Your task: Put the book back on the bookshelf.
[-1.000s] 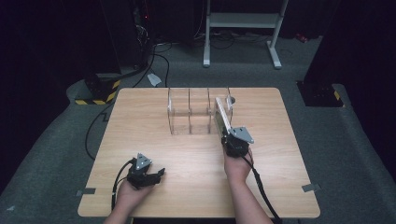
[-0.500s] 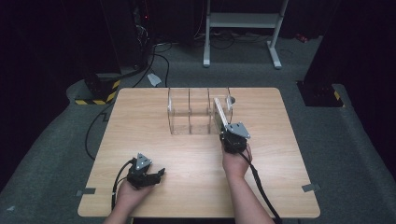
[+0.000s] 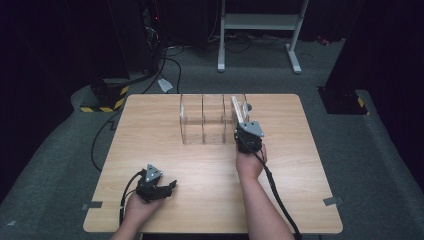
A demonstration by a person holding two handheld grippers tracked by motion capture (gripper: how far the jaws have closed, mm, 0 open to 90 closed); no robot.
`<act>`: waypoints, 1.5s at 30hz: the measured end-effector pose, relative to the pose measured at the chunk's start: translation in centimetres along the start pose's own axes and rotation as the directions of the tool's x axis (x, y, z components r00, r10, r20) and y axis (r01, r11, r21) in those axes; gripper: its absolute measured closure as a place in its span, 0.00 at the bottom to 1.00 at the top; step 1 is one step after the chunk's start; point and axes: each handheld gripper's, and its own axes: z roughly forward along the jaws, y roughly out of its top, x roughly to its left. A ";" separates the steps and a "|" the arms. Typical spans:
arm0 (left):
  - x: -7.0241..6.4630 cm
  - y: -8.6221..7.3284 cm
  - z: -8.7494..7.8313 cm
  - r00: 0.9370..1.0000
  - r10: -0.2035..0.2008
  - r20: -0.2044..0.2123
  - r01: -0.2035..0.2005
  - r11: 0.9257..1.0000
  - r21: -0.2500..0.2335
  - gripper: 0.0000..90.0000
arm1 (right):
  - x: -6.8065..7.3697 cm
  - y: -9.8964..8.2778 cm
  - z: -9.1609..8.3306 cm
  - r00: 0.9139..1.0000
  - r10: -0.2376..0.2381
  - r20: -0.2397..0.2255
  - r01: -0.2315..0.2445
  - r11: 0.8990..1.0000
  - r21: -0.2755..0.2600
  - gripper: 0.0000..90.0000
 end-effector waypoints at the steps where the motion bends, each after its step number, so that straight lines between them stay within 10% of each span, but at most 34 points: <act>1: 0.0 0.0 0.0 1.000 0.000 0.000 0.000 1.000 0.000 0.33 | 0.0 0.0 0.1 1.000 0.005 -0.002 -0.005 1.000 0.000 0.84; 18: 0.0 0.0 0.0 1.000 0.000 -0.001 0.000 1.000 0.000 0.33 | 0.3 -0.4 0.9 0.999 0.040 0.036 -0.041 0.999 0.028 0.83; 32: 0.0 0.0 0.0 1.000 0.001 0.000 -0.001 1.000 0.000 0.33 | -1.1 -0.9 -1.3 0.995 0.087 -0.056 -0.087 0.996 0.006 0.63; 45: 0.0 0.0 0.0 1.000 0.004 0.000 -0.004 1.000 -0.001 0.33 | -1.8 -3.8 -3.0 0.988 0.102 -0.116 -0.100 0.995 0.023 0.75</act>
